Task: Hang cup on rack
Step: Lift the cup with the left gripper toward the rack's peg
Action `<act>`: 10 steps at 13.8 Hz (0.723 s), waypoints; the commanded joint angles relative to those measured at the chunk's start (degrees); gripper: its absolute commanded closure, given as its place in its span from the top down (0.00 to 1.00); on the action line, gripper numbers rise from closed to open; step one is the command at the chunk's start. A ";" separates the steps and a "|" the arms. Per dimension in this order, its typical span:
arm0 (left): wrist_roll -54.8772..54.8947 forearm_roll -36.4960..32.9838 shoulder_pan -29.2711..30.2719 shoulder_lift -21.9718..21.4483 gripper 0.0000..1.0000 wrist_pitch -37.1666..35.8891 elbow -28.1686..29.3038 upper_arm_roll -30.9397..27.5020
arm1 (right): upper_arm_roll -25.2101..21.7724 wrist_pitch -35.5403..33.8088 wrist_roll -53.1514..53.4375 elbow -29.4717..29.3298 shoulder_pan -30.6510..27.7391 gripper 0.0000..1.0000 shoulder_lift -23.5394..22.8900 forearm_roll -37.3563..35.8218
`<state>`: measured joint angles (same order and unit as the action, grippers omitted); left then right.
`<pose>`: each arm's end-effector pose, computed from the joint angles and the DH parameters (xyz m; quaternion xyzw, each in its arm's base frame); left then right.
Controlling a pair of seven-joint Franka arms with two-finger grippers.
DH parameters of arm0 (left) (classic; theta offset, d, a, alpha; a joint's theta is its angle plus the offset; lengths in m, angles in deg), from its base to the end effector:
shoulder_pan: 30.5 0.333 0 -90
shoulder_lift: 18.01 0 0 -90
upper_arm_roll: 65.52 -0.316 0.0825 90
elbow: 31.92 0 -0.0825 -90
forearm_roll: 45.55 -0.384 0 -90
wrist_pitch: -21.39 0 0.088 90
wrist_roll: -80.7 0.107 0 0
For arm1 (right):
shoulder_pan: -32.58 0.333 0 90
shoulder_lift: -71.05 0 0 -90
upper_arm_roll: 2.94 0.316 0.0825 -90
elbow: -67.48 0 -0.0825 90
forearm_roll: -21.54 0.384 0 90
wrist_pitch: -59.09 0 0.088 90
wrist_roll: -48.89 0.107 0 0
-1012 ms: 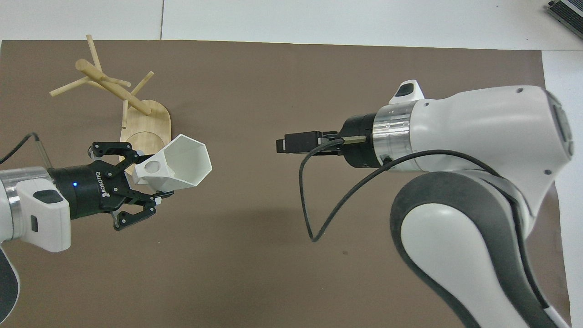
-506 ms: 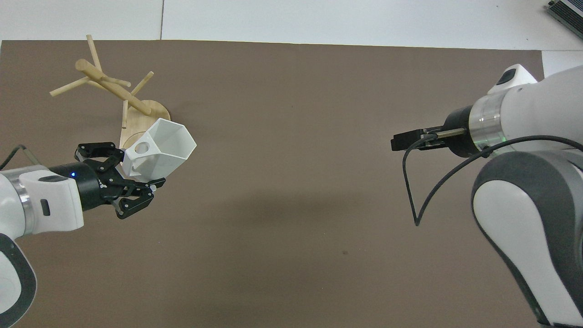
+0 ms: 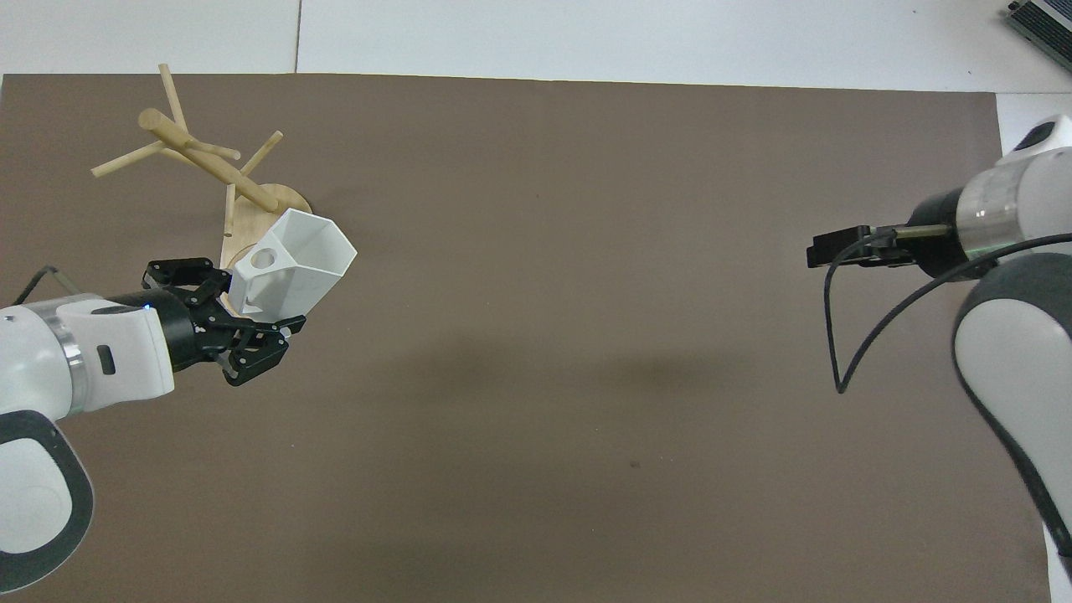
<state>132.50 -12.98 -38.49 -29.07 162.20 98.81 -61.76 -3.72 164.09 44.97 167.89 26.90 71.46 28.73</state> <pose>0.5046 -0.1058 0.4722 0.8984 -0.3440 0.2377 0.1347 0.5673 -0.0541 0.5658 -0.9965 0.0357 -0.0489 0.0571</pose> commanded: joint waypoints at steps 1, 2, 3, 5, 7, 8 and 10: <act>-2.84 -1.46 0.35 4.98 0.00 2.62 -3.80 0.28 | 0.08 -4.35 -0.30 -2.83 0.05 1.00 0.91 -1.40; -2.93 -1.46 0.35 6.13 0.00 4.72 -4.15 0.28 | 0.17 -5.85 -0.30 -4.68 -0.12 1.00 0.73 -1.40; -3.10 -1.46 0.26 7.10 0.00 6.13 -4.59 0.28 | 0.08 -6.56 -0.30 -5.83 -0.13 1.00 0.64 -1.40; -4.24 -1.46 0.35 8.51 0.00 6.32 -6.35 0.10 | -0.36 -8.57 -0.30 -7.41 -0.21 1.00 0.64 -1.48; -8.18 -3.20 0.44 10.44 0.00 6.50 -8.45 -0.07 | -0.45 -11.47 -0.30 -9.78 -0.21 1.00 0.47 -1.66; -10.64 -5.04 0.44 10.80 0.00 6.41 -9.16 -0.07 | -0.45 -13.31 -0.30 -11.45 -0.21 1.00 0.29 -2.18; -15.21 -7.95 0.44 11.50 0.00 5.98 -10.57 -0.07 | -0.36 -15.78 -0.30 -14.18 -0.30 1.00 -0.15 -4.11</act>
<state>121.85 -17.90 -38.43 -19.23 168.06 90.84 -62.03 -4.22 151.28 44.94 157.41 26.95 72.31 26.92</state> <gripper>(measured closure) 0.300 0.000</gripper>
